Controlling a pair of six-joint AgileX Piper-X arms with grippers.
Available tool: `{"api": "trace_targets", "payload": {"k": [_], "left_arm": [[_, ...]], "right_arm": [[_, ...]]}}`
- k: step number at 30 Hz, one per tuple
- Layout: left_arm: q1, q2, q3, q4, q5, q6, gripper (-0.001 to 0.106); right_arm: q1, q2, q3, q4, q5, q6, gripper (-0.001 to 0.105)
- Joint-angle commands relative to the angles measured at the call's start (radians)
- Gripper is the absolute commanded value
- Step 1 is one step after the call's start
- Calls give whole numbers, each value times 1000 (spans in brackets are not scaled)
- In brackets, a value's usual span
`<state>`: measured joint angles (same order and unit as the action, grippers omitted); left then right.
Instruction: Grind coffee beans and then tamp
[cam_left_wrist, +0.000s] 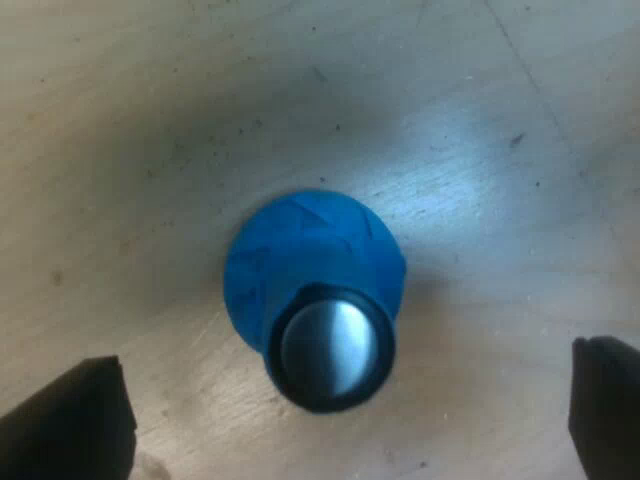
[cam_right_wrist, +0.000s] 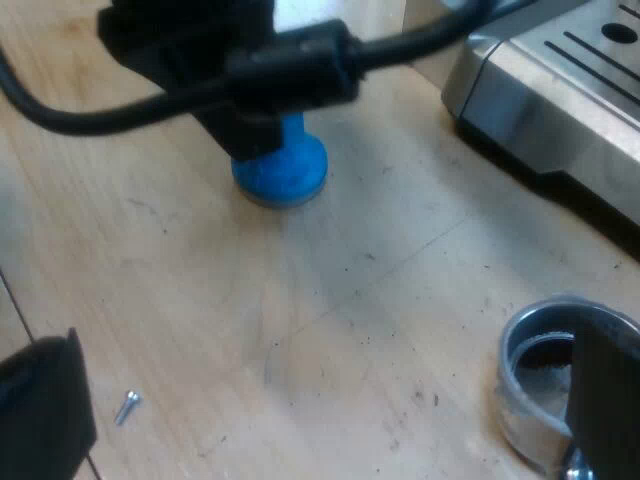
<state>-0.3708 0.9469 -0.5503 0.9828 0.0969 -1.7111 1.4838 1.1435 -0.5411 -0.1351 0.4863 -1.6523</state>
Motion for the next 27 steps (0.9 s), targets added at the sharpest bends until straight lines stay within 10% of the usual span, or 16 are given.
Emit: {"api": "trace_targets", "payload": {"k": [1,12,21,27], "left_arm": [[-1,57,-1,-57,-13,-4,89],[-1,209,-3,-100,-13,-11,64],[-1,209,-6,-88,-13,-3,1],[-7,181,-43,-48,-13,11,0]], "right_arm": [[-3,9,1,-19,4,-12,102],[-3,8,1,-19,4,-8,102],[-3,8,1,-29,4,-8,102],[-3,4,1,-3,4,53,102]]}}
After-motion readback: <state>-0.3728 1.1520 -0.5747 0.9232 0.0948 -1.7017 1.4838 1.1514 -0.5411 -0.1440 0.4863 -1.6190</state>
